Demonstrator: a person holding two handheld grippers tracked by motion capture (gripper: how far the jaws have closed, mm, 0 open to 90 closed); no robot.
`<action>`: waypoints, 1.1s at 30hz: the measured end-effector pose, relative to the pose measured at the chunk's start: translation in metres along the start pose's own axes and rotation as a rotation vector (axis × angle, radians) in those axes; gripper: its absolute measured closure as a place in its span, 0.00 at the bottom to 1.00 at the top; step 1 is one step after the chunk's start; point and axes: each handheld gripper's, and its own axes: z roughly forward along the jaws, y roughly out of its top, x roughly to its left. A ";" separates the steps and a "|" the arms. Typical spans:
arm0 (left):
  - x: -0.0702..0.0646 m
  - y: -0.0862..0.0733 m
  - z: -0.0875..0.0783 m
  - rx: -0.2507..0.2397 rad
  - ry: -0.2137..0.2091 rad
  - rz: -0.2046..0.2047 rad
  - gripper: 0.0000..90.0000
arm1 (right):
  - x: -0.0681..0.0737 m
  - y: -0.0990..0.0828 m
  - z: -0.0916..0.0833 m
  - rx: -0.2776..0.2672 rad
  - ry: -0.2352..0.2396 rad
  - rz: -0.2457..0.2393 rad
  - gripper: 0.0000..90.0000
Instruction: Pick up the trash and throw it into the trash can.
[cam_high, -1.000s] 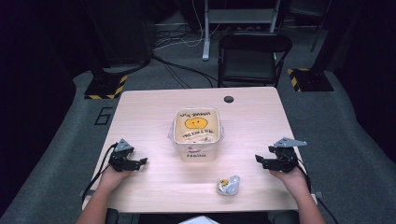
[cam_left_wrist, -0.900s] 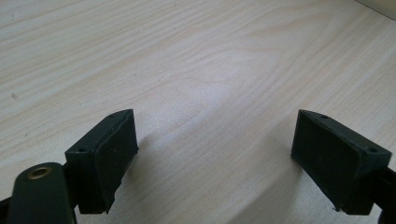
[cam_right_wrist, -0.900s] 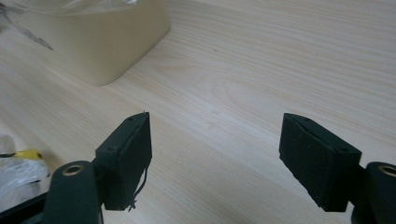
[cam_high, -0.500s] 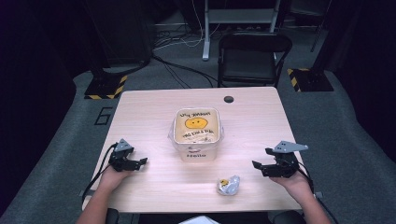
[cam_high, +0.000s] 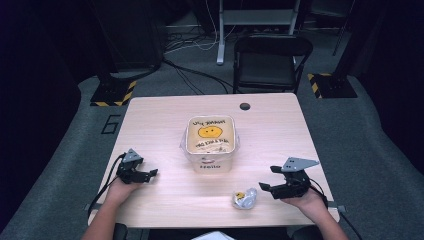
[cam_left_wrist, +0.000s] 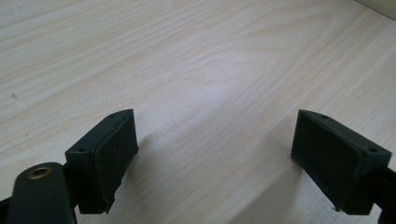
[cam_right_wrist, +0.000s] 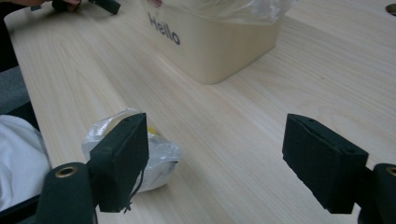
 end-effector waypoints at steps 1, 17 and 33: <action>0.000 0.000 0.000 0.000 0.000 0.000 0.16 | 0.002 0.000 0.002 0.006 0.009 -0.007 0.25; 0.000 0.000 0.000 -0.003 0.002 -0.001 0.16 | 0.019 -0.006 0.018 0.036 0.105 -0.042 0.25; 0.000 0.000 0.001 -0.008 0.011 -0.012 0.16 | 0.030 -0.011 0.038 0.085 0.189 -0.077 0.23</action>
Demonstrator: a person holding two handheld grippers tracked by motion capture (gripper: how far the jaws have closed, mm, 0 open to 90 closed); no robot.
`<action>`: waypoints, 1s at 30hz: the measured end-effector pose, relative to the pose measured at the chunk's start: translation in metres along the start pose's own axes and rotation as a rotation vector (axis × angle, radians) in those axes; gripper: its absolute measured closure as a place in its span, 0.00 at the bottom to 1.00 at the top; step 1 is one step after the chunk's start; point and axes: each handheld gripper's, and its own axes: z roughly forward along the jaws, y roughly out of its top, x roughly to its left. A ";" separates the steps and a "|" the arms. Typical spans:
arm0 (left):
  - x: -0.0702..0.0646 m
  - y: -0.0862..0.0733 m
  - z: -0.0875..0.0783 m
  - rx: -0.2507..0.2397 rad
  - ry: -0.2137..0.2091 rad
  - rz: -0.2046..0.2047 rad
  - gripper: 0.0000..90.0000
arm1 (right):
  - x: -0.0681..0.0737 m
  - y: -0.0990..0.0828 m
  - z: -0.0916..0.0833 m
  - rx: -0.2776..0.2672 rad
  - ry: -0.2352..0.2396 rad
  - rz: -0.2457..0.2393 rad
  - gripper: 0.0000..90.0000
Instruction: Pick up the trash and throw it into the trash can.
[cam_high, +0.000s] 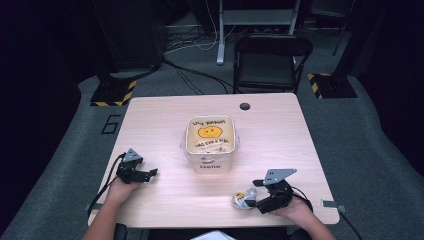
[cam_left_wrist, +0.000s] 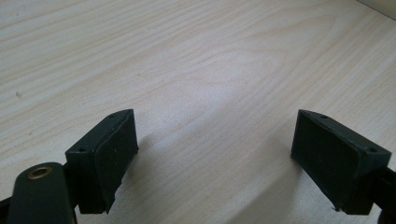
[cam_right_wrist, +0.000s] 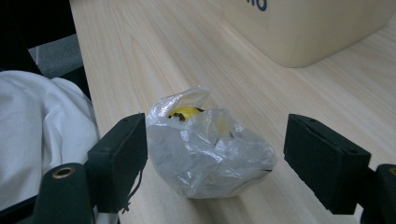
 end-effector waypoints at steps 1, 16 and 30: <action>0.000 0.000 0.000 -0.004 0.001 -0.001 0.16 | 0.000 0.000 0.001 0.005 0.003 -0.007 0.23; 0.000 0.000 0.000 0.003 -0.001 -0.001 0.16 | -0.001 -0.006 0.019 0.077 0.063 -0.016 0.30; 0.000 0.000 0.000 0.004 -0.001 0.000 0.16 | 0.004 -0.004 0.023 0.088 0.102 -0.042 0.46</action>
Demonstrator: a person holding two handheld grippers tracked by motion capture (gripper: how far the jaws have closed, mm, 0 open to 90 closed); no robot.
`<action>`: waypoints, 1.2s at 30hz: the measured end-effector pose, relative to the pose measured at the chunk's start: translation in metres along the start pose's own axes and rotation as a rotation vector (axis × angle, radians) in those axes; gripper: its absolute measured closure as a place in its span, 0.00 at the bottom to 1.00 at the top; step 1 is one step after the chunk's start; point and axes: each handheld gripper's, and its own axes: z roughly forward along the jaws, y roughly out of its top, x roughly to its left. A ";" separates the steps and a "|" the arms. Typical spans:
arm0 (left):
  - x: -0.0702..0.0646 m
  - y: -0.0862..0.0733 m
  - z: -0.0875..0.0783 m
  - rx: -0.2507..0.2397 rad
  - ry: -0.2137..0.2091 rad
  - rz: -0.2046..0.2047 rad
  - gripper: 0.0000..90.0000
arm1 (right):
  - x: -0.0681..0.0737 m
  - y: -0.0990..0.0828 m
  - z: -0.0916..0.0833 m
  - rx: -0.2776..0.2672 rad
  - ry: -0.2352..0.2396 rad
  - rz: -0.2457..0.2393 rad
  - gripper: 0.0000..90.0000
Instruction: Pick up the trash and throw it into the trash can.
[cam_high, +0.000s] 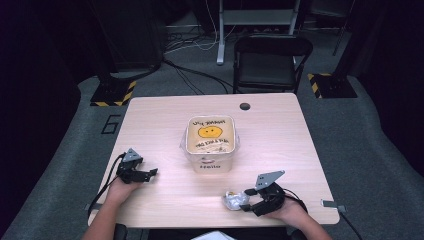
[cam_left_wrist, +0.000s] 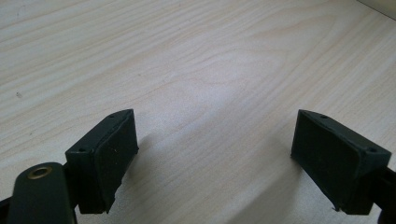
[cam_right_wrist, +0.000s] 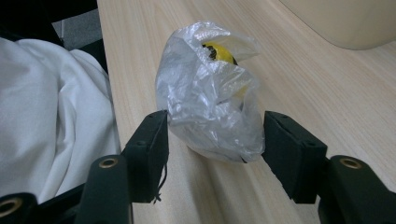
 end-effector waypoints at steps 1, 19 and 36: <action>0.000 0.000 0.000 -0.001 0.000 0.000 0.16 | 0.000 0.000 0.000 -0.001 0.003 -0.003 0.47; 0.000 0.000 0.000 -0.001 0.000 0.000 0.16 | 0.003 0.006 0.001 0.006 0.022 -0.036 0.31; 0.000 0.000 0.000 0.000 0.000 0.000 0.16 | 0.012 0.032 0.031 0.016 0.033 -0.106 0.17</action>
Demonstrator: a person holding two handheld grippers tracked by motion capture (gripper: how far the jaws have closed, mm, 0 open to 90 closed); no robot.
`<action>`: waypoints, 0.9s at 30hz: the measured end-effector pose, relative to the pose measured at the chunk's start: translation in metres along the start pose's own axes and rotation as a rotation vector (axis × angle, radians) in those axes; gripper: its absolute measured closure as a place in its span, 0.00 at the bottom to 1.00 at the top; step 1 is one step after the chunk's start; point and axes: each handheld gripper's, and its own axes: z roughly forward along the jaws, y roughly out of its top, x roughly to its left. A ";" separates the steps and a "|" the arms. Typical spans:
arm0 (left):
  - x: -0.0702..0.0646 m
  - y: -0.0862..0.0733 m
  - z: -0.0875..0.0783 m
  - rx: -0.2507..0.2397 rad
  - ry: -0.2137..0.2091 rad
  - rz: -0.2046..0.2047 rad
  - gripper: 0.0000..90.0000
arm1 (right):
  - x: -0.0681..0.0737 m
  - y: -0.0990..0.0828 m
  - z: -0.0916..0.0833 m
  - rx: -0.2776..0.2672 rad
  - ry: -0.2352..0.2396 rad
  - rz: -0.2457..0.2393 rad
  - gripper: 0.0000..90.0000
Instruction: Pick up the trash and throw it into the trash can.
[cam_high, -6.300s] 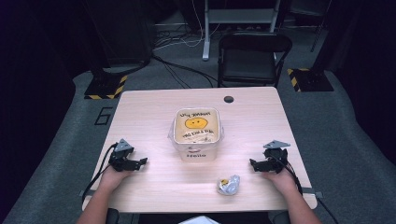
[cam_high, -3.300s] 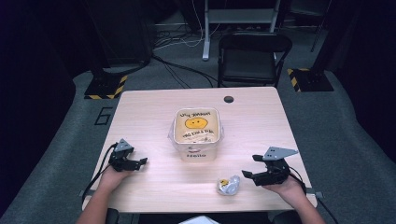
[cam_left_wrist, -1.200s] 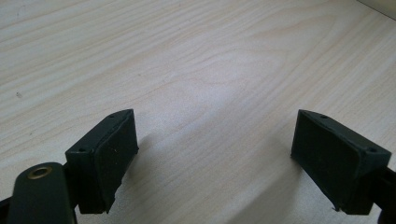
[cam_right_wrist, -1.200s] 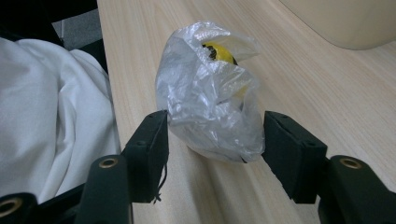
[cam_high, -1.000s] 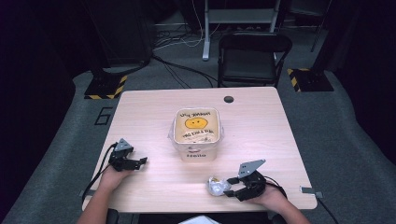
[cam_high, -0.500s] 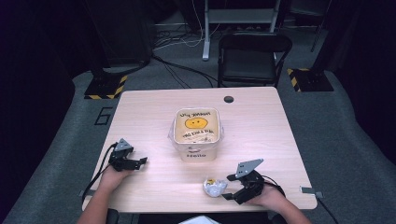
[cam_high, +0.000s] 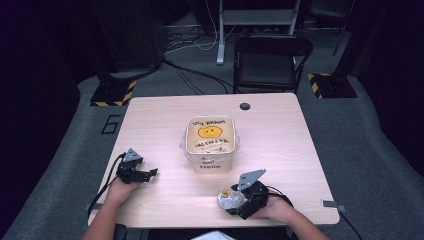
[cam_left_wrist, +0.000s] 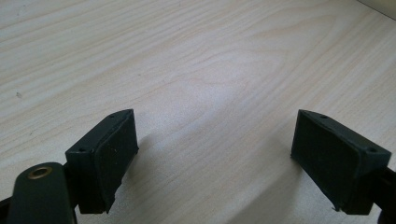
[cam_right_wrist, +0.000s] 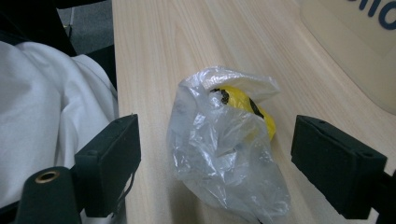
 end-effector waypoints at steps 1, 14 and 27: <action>0.000 0.000 0.000 -0.001 0.000 0.000 0.16 | 0.000 -0.001 0.001 0.006 -0.001 -0.001 0.17; 0.000 0.000 0.000 0.000 0.000 0.000 0.16 | 0.002 -0.005 0.010 0.046 0.020 -0.020 0.49; 0.000 0.000 0.000 -0.001 0.000 0.000 0.16 | -0.001 0.002 -0.002 0.003 0.022 -0.014 0.52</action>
